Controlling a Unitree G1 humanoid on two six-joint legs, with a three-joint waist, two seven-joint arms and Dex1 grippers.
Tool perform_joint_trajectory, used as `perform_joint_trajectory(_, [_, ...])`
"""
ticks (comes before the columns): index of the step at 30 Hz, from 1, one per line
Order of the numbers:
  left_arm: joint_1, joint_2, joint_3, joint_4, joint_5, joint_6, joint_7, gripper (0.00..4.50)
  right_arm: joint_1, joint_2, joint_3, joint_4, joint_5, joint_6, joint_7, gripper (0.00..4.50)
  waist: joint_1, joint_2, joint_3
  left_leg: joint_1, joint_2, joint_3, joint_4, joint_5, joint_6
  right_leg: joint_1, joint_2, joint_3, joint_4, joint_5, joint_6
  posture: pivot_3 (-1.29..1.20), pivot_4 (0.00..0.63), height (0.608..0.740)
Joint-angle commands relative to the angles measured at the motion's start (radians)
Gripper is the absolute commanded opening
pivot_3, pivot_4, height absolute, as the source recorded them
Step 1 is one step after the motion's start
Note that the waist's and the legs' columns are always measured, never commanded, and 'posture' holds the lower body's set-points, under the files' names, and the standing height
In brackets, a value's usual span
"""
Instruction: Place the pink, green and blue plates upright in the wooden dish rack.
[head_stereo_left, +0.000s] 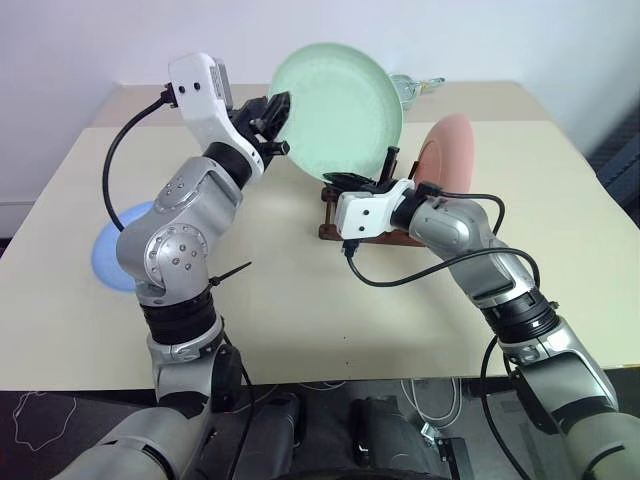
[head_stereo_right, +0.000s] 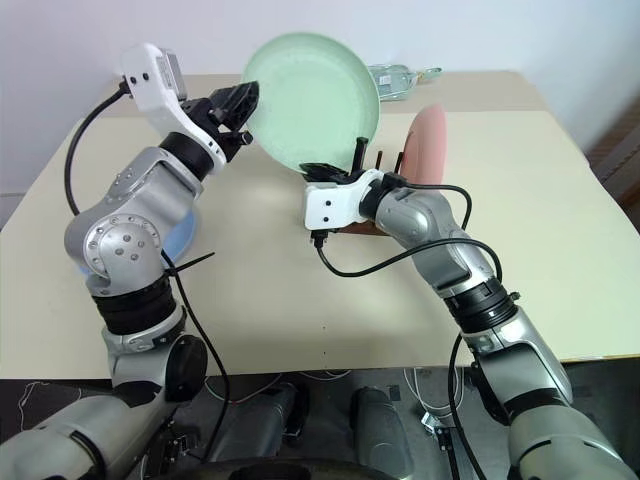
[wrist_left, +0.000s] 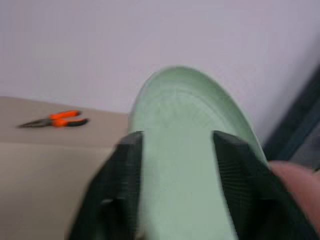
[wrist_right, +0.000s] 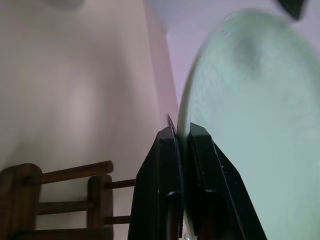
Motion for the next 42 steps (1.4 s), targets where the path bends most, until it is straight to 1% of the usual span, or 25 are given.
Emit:
perform_joint_trajectory(1, [-0.088, -0.004, 0.140, -0.012, -0.051, -0.162, 0.084, 3.09, 0.003, 0.012, -0.034, -0.028, 0.008, -0.015, -0.022, 0.00, -0.003, 0.000, 0.000, 0.000, 0.000, 0.000, 0.000, 0.000, 0.000, 0.000, 0.000, 0.000, 0.000, 0.000, 0.000, 0.00, 0.150, 0.726])
perform_joint_trajectory(3, [-0.076, 0.061, 0.144, 0.010, 0.014, -0.205, 0.086, 3.09, 0.017, 0.024, -0.054, -0.038, 0.039, -0.007, -0.022, 0.00, -0.008, 0.000, 0.000, 0.001, 0.001, 0.000, -0.002, 0.000, -0.001, 0.000, 0.001, 0.000, 0.000, 0.000, 0.000, 0.00, 0.150, 0.726])
perform_joint_trajectory(5, [-0.030, 0.159, 0.108, 0.026, 0.095, -0.248, 0.043, 3.09, 0.029, 0.037, -0.093, -0.057, 0.094, -0.004, -0.022, 0.00, -0.011, 0.000, 0.000, 0.002, 0.001, 0.001, -0.003, 0.001, -0.002, 0.000, 0.001, 0.001, 0.001, 0.000, 0.000, 0.00, 0.150, 0.726])
perform_joint_trajectory(8, [0.096, 0.322, 0.004, 0.054, 0.236, -0.319, -0.054, 3.09, 0.052, 0.069, -0.182, -0.125, 0.264, 0.034, 0.008, 0.00, -0.013, 0.001, 0.000, 0.002, 0.001, 0.001, -0.003, 0.001, -0.001, -0.001, 0.001, 0.001, 0.001, 0.000, -0.001, 0.00, 0.150, 0.726])
perform_joint_trajectory(10, [0.186, 0.383, -0.055, 0.067, 0.296, -0.371, -0.118, 3.09, 0.065, 0.094, -0.237, -0.184, 0.389, 0.087, 0.034, 0.00, -0.009, 0.001, 0.000, 0.002, 0.000, 0.000, -0.003, 0.001, -0.001, 0.000, 0.001, 0.001, 0.001, 0.000, -0.001, 0.00, 0.150, 0.726])
perform_joint_trajectory(11, [0.231, 0.399, -0.078, 0.072, 0.317, -0.400, -0.147, 3.09, 0.071, 0.108, -0.264, -0.216, 0.453, 0.130, 0.041, 0.00, -0.005, 0.001, 0.000, 0.002, 0.000, 0.000, -0.003, 0.001, -0.001, 0.000, 0.001, 0.001, 0.001, 0.000, -0.001, 0.00, 0.150, 0.726])
perform_joint_trajectory(13, [0.329, 0.402, -0.111, 0.073, 0.319, -0.443, -0.214, 3.09, 0.086, 0.143, -0.318, -0.305, 0.611, 0.261, 0.047, 0.00, 0.000, 0.001, 0.000, 0.002, 0.000, 0.000, -0.003, -0.001, 0.001, 0.000, 0.000, 0.001, 0.000, 0.000, -0.001, 0.00, 0.150, 0.726])
perform_joint_trajectory(14, [0.393, 0.402, -0.148, 0.064, 0.315, -0.465, -0.270, 3.09, 0.094, 0.171, -0.353, -0.357, 0.722, 0.357, 0.030, 0.00, 0.000, 0.001, 0.000, 0.002, 0.000, 0.000, -0.002, -0.004, 0.004, 0.000, 0.000, 0.001, 0.000, 0.000, -0.001, 0.00, 0.150, 0.726])
perform_joint_trajectory(15, [0.435, 0.401, -0.172, 0.059, 0.313, -0.481, -0.308, 3.09, 0.099, 0.188, -0.377, -0.393, 0.797, 0.427, 0.016, 0.00, -0.001, 0.001, 0.000, 0.002, 0.000, 0.000, -0.002, -0.005, 0.005, 0.000, 0.000, 0.001, 0.000, 0.000, -0.001, 0.00, 0.150, 0.726])
perform_joint_trajectory(16, [0.491, 0.396, -0.216, 0.049, 0.312, -0.510, -0.360, 3.09, 0.108, 0.226, -0.416, -0.428, 0.922, 0.521, -0.034, 0.00, -0.001, 0.001, 0.000, 0.002, 0.000, 0.000, -0.003, -0.006, 0.006, 0.000, 0.000, 0.001, 0.000, 0.000, -0.001, 0.00, 0.150, 0.726])
perform_joint_trajectory(17, [0.529, 0.392, -0.245, 0.043, 0.311, -0.532, -0.396, 3.09, 0.114, 0.252, -0.446, -0.455, 1.010, 0.592, -0.071, 0.00, -0.002, 0.001, -0.001, 0.001, 0.001, 0.000, -0.003, -0.006, 0.006, 0.000, 0.000, 0.001, 0.000, 0.000, -0.001, 0.00, 0.150, 0.726])
perform_joint_trajectory(19, [0.589, 0.379, -0.297, 0.032, 0.308, -0.554, -0.447, 3.09, 0.134, 0.298, -0.489, -0.487, 1.126, 0.684, -0.149, 0.00, -0.002, 0.001, 0.000, 0.001, 0.001, 0.000, -0.004, -0.006, 0.006, -0.001, 0.000, 0.002, 0.000, 0.000, -0.002, 0.00, 0.150, 0.726])
perform_joint_trajectory(22, [0.640, 0.363, -0.362, 0.017, 0.320, -0.567, -0.492, 3.09, 0.165, 0.328, -0.527, -0.496, 1.202, 0.754, -0.235, 0.00, -0.002, 0.002, 0.000, 0.001, 0.001, 0.000, -0.004, -0.006, 0.006, -0.001, 0.000, 0.002, 0.000, -0.001, -0.005, 0.00, 0.150, 0.726])
perform_joint_trajectory(24, [0.648, 0.351, -0.381, 0.011, 0.326, -0.565, -0.498, 3.09, 0.175, 0.329, -0.540, -0.491, 1.232, 0.779, -0.262, 0.00, -0.002, 0.003, 0.000, 0.001, 0.001, 0.000, -0.004, -0.006, 0.006, -0.001, 0.000, 0.002, 0.000, -0.001, -0.005, 0.00, 0.150, 0.726])
perform_joint_trajectory(30, [0.649, 0.317, -0.406, -0.002, 0.324, -0.549, -0.514, 3.09, 0.186, 0.333, -0.552, -0.448, 1.281, 0.807, -0.299, 0.00, -0.005, 0.004, -0.001, 0.001, 0.002, 0.001, -0.004, -0.005, 0.006, -0.001, 0.000, 0.002, 0.000, -0.001, -0.005, 0.00, 0.150, 0.726])
perform_joint_trajectory(37, [0.669, 0.313, -0.419, -0.048, 0.307, -0.523, -0.548, 3.09, 0.162, 0.341, -0.590, -0.347, 1.341, 0.837, -0.354, 0.00, -0.005, 0.004, -0.001, 0.001, 0.002, 0.001, -0.004, -0.005, 0.008, -0.001, 0.000, 0.002, -0.001, 0.000, -0.004, 0.00, 0.150, 0.726])
perform_joint_trajectory(41, [0.670, 0.318, -0.419, -0.060, 0.310, -0.514, -0.556, 3.09, 0.164, 0.326, -0.590, -0.291, 1.336, 0.850, -0.353, 0.00, -0.005, 0.004, -0.001, 0.001, 0.002, 0.001, -0.004, -0.005, 0.008, -0.001, 0.000, 0.002, -0.001, -0.001, -0.004, 0.00, 0.150, 0.726])
perform_joint_trajectory(42, [0.671, 0.320, -0.419, -0.062, 0.310, -0.511, -0.560, 3.15, 0.162, 0.323, -0.590, -0.285, 1.336, 0.851, -0.350, 0.68, -0.006, 0.005, -0.001, 0.001, 0.002, 0.001, -0.004, -0.005, 0.008, -0.001, 0.000, 0.002, -0.001, -0.001, -0.004, 0.00, 0.150, 0.726])
